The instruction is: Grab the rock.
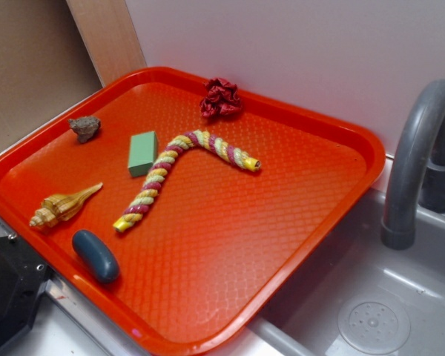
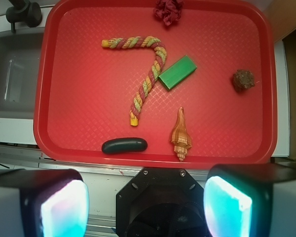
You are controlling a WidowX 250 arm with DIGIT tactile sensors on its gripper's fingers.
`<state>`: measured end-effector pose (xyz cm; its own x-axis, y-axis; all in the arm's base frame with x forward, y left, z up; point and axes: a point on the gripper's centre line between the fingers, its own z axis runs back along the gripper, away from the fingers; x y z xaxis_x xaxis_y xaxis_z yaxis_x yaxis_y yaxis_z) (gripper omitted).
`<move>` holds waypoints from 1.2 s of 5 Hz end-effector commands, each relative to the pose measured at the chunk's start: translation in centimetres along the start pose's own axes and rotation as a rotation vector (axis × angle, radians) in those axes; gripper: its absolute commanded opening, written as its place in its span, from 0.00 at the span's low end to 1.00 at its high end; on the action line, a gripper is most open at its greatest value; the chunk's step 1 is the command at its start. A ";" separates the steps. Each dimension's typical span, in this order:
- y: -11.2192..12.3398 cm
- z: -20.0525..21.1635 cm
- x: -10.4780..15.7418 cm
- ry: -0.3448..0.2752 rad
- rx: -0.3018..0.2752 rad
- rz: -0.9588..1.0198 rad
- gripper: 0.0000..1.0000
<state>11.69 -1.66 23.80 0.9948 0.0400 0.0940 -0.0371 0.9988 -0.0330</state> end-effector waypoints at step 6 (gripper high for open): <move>12.8 -9.3 11.0 -0.172 0.342 0.020 1.00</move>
<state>23.06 10.37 13.54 0.9737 0.0206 0.2271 -0.0872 0.9539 0.2871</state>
